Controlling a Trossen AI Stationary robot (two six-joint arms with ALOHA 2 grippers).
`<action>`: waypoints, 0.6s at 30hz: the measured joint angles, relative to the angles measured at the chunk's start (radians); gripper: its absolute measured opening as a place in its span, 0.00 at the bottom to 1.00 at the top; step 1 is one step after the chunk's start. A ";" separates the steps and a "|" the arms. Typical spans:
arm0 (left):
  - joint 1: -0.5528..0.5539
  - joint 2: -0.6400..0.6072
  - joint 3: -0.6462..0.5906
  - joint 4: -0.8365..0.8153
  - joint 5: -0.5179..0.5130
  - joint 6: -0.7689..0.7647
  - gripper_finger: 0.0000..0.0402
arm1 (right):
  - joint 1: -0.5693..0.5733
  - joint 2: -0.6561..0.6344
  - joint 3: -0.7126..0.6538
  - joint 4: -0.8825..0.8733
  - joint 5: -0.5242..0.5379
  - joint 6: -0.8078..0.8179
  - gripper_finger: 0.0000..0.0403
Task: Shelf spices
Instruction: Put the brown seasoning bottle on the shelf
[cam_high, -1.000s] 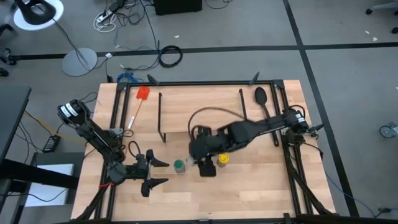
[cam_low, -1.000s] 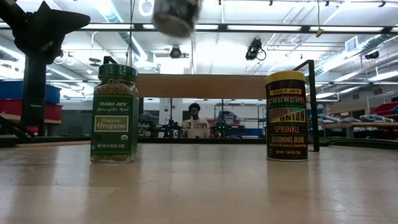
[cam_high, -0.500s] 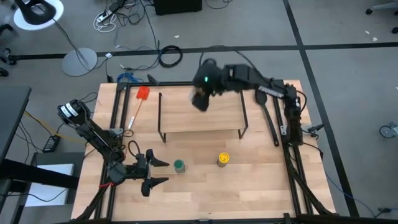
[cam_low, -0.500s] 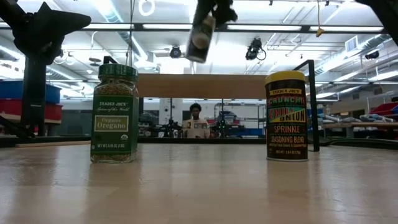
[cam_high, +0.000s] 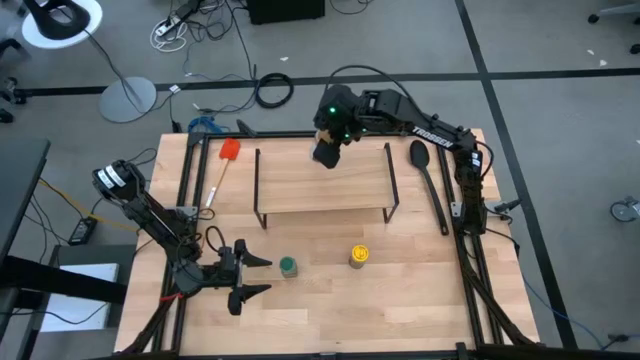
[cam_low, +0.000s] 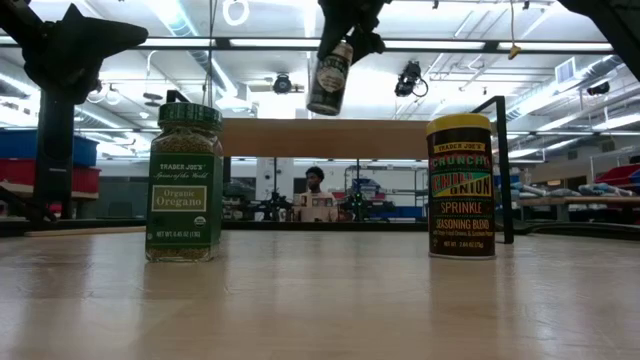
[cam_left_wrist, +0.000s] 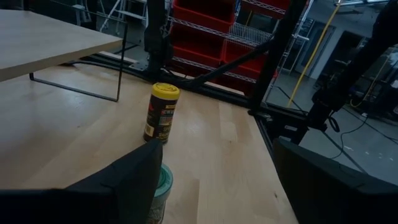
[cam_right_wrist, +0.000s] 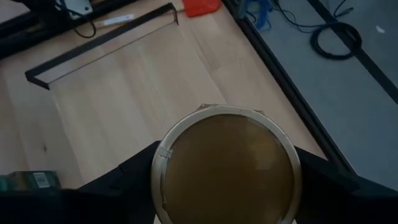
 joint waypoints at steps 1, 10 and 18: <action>0.000 0.000 0.000 0.000 0.000 0.000 0.77 | 0.001 0.000 0.000 -0.004 0.000 0.000 0.67; 0.000 0.000 0.000 0.007 -0.002 -0.020 0.77 | 0.023 0.066 -0.003 -0.041 0.035 -0.003 0.67; 0.000 0.000 0.000 0.026 -0.002 -0.019 0.77 | 0.022 0.103 -0.002 -0.029 0.023 -0.015 0.67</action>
